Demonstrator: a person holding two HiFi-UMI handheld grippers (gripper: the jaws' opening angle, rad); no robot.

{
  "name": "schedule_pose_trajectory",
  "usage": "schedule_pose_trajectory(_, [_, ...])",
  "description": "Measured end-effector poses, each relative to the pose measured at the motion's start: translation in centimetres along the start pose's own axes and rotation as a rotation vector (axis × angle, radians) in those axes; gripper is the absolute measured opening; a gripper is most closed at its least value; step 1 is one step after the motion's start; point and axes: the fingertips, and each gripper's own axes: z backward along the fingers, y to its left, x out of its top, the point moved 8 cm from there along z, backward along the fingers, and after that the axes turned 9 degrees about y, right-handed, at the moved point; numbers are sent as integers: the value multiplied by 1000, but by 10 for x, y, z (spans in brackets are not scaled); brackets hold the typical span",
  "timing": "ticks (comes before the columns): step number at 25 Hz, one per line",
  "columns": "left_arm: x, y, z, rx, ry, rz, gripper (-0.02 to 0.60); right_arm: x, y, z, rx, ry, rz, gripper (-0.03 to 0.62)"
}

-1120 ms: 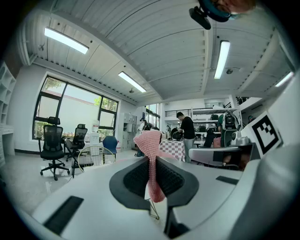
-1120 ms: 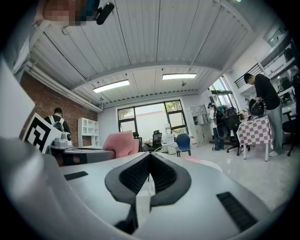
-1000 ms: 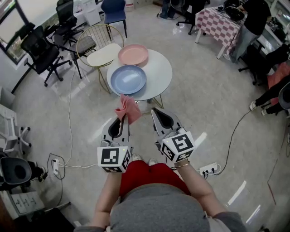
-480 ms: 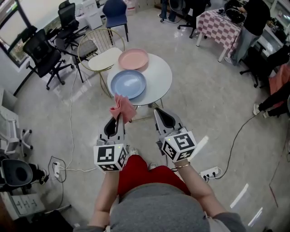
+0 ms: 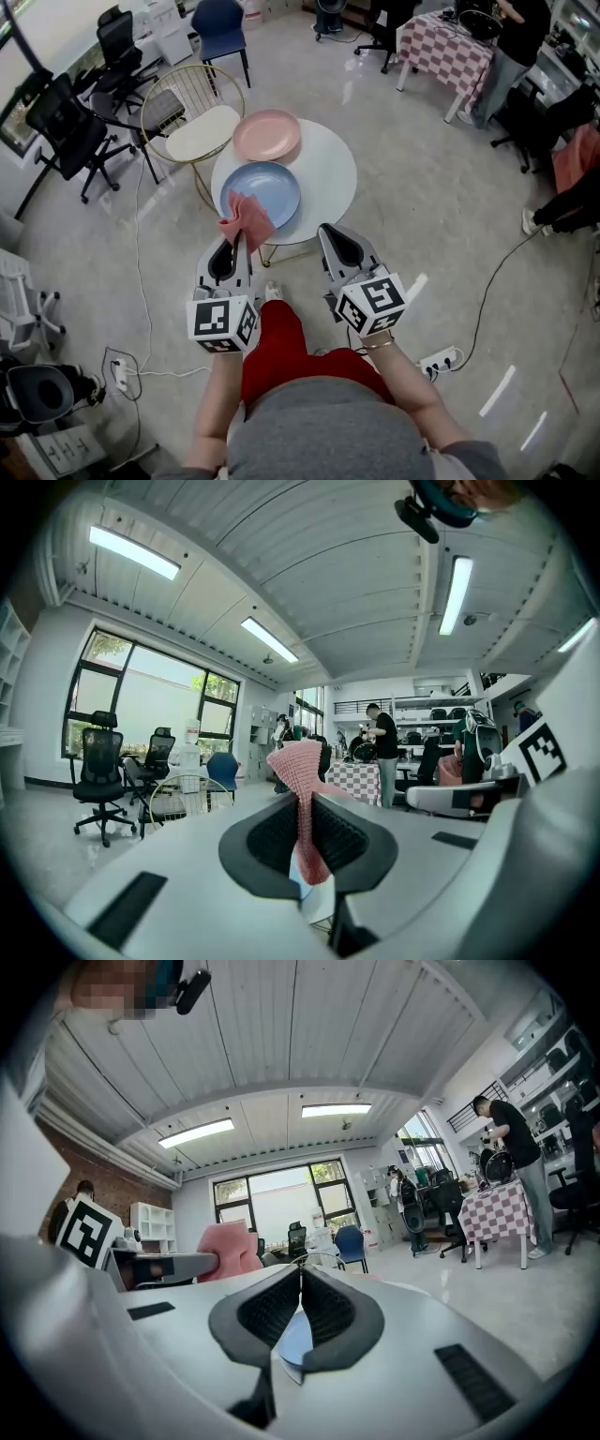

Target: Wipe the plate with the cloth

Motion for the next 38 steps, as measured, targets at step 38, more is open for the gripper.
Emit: schedule_pose_trajectory(38, [-90,93,-307,-591,621,-94,32,-14,-103,-196,-492,193,-275,29])
